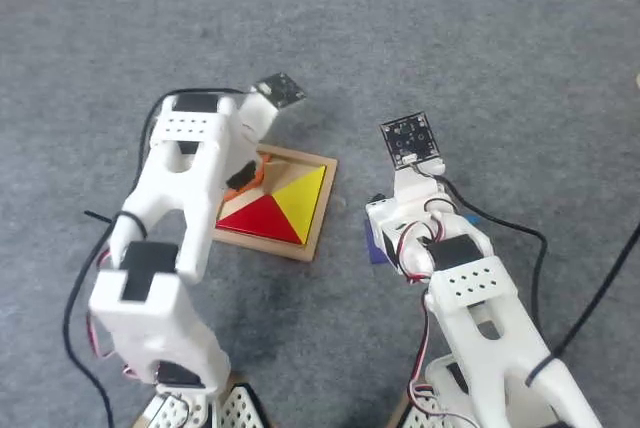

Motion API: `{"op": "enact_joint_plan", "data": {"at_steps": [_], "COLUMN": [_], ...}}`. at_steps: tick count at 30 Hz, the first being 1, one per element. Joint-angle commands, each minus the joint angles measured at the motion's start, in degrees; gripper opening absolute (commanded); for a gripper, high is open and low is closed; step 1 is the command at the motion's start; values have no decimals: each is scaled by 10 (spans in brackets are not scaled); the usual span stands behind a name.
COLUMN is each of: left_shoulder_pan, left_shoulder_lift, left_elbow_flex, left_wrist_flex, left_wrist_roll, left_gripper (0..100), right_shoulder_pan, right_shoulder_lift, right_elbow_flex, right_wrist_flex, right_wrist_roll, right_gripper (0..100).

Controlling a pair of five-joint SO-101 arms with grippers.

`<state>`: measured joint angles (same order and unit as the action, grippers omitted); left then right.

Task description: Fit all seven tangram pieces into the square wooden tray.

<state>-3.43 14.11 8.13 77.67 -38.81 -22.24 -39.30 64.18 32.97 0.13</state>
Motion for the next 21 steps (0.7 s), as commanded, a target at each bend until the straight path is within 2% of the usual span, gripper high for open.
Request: {"op": "enact_joint_plan", "data": {"at_steps": [1, 4, 8, 10, 13, 17, 21], "left_shoulder_pan": [-5, -18, -29, -29, -21, -11, -25], "left_shoulder_lift": [-89, -99, -61, -27, 28, 76, 104], "left_elbow_flex": [-21, -19, -6, -3, -5, -7, -15], "left_wrist_flex": [45, 47, -21, -62, -102, -115, -134], "left_wrist_roll": [4, 6, 4, -5, -34, -65, -70], "left_gripper": [13, 23, 180, 220, 221, 221, 221], "right_shoulder_pan": [-3, -3, -3, -3, -3, -3, -3], "right_shoulder_lift": [-18, -18, -18, -18, -19, -20, -20], "right_elbow_flex": [-4, -3, -3, -3, -3, -3, -3], "right_wrist_flex": [-9, -8, -7, -7, -6, -9, -9], "right_wrist_roll": [8, 8, 8, 8, 8, 8, 8], "right_gripper": [241, 241, 241, 241, 241, 241, 241]}}
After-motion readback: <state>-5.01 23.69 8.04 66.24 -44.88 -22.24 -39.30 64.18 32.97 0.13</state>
